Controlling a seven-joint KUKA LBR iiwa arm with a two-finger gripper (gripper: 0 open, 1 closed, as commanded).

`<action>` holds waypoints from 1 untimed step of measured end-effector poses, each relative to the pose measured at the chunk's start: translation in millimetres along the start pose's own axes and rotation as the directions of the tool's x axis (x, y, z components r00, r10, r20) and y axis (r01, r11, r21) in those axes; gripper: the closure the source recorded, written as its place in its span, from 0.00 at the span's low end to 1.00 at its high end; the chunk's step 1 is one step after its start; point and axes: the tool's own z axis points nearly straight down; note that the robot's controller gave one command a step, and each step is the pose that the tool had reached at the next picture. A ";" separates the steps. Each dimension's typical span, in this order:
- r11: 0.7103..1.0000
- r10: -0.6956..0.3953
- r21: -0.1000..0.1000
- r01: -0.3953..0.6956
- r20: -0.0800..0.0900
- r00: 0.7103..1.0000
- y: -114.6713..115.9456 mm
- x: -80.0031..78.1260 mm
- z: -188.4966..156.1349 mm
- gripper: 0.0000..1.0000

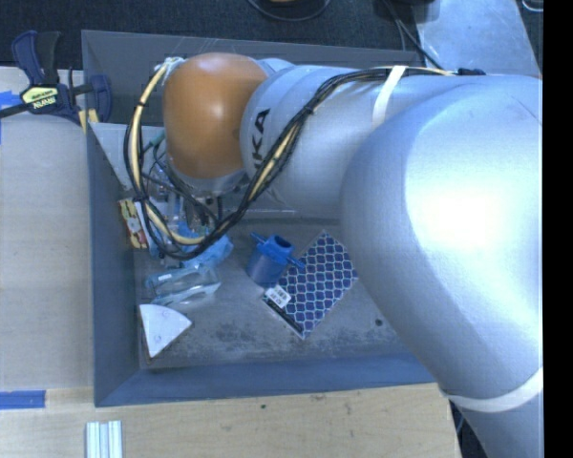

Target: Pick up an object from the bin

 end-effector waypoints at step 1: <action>1.000 -0.024 -0.002 0.024 0.015 1.000 -17.9 -1.1 1.4 0.00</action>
Offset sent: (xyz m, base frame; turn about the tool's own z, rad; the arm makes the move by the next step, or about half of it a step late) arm -0.0001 -0.0119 -0.0298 -0.0486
